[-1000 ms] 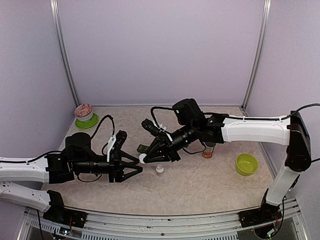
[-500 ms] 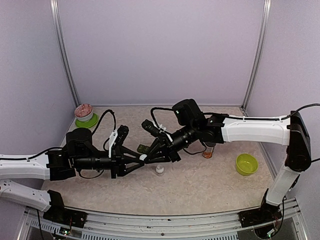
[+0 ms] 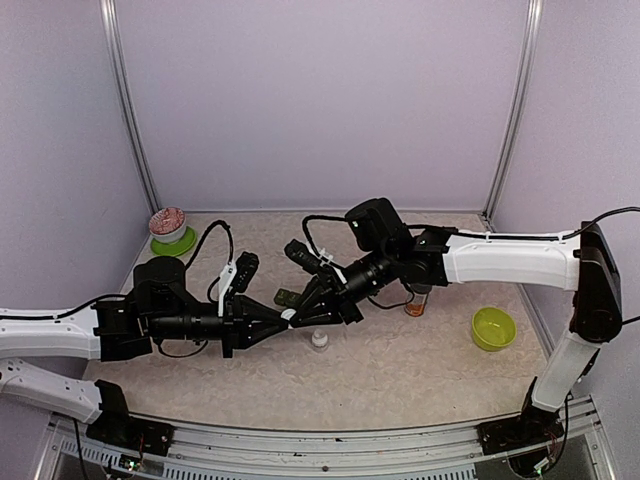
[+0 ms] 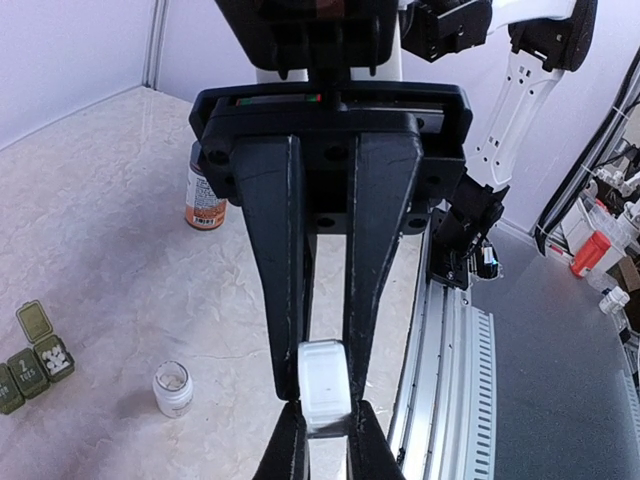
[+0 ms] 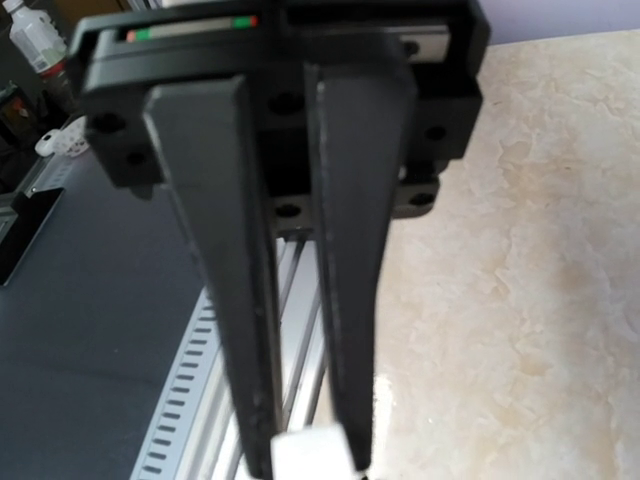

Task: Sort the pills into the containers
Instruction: Pass from the right arm to the left

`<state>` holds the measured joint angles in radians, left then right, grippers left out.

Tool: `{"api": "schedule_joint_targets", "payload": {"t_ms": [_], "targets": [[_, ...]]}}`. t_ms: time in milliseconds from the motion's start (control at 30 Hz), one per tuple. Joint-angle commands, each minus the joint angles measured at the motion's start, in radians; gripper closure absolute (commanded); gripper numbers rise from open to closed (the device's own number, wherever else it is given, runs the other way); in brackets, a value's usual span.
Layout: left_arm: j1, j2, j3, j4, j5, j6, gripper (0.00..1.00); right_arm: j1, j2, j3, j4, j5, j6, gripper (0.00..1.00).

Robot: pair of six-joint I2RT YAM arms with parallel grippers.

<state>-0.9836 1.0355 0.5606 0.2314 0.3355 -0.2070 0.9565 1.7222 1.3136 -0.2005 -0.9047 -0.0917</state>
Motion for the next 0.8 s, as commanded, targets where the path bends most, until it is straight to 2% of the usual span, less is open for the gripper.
{"api": "schedule_joint_targets", "payload": {"t_ms": [0,67,167,433,767], "targets": [[0.010,0.006,0.022,0.001,-0.015,-0.001,0.97,-0.003,0.008,0.025,-0.013,-0.015,0.001,0.87],[0.014,0.007,0.022,0.000,-0.015,-0.007,1.00,-0.003,0.008,0.026,-0.013,-0.014,0.002,0.87],[0.016,0.009,0.023,0.004,-0.016,-0.017,1.00,-0.004,0.007,0.028,-0.011,-0.012,0.002,0.84],[0.024,0.007,0.016,0.001,-0.034,-0.049,1.00,-0.004,-0.026,0.013,0.013,0.048,0.027,0.62],[0.069,0.009,-0.024,0.037,0.003,-0.131,1.00,-0.034,-0.069,-0.017,0.059,0.182,0.071,0.45]]}}
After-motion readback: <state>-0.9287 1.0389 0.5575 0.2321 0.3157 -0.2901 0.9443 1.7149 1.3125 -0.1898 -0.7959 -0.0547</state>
